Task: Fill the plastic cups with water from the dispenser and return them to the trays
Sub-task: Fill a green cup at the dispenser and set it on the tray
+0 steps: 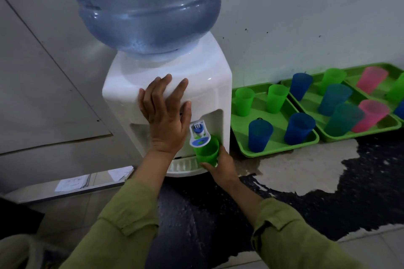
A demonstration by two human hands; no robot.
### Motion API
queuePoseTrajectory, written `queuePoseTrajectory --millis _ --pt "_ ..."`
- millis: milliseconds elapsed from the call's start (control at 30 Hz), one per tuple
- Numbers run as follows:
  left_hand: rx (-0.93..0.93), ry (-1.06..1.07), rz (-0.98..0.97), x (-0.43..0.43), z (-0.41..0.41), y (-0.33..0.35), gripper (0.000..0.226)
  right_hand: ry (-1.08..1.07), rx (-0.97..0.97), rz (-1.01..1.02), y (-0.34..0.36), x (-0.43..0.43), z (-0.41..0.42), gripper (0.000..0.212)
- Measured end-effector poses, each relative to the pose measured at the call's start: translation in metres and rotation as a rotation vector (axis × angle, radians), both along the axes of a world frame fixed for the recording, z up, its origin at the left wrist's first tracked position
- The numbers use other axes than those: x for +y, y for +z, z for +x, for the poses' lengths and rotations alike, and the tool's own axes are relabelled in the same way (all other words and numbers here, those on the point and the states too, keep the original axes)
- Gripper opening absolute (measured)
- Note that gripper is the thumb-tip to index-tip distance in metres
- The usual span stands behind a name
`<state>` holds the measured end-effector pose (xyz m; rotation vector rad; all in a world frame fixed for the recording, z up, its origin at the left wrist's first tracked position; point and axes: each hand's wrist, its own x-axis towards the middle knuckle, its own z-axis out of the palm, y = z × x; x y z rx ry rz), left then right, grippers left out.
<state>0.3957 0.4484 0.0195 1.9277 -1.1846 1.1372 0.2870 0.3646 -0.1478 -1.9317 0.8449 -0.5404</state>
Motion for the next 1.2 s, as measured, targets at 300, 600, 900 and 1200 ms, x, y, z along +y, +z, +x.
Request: queuePoseTrajectory --millis 300,600,900,1200 --pt "-0.005 -0.007 -0.004 0.000 0.001 -0.001 0.039 -0.002 -0.012 -0.008 -0.003 0.001 0.001 0.076" --pt "0.049 -0.022 0.019 0.004 -0.004 0.002 0.041 -0.002 -0.036 -0.022 -0.003 0.000 0.001 0.075" --pt "0.299 -0.121 -0.073 0.032 -0.041 -0.010 0.021 0.005 -0.039 -0.009 -0.002 -0.001 0.001 0.071" --pt "1.300 -0.059 0.197 0.031 -0.045 -0.039 0.039 0.001 -0.058 -0.055 -0.004 0.000 0.001 0.072"
